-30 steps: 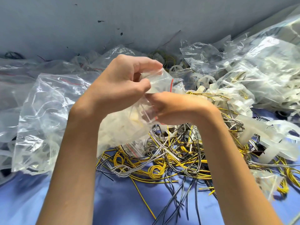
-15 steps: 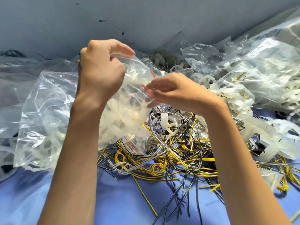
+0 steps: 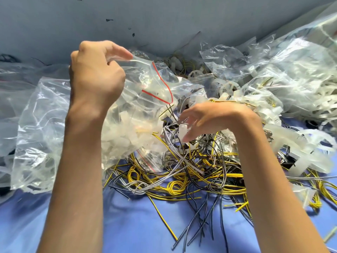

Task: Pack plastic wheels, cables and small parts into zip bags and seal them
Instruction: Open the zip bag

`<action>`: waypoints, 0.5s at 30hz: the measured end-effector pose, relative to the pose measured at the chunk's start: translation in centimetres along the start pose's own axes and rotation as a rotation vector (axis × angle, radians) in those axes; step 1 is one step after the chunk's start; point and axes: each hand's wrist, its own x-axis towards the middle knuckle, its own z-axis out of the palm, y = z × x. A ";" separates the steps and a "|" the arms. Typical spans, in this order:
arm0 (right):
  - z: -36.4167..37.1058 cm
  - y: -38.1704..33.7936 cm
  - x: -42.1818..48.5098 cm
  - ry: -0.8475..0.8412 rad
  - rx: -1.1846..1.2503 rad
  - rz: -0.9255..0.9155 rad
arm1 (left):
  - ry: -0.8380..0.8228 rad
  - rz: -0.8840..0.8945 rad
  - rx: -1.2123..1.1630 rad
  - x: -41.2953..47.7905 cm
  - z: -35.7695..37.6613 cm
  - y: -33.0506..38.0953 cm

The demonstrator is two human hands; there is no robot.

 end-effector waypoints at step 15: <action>1.8 -1.4 2.4 0.261 0.066 -0.194 | -0.103 -0.026 -0.006 0.2 1.3 -0.6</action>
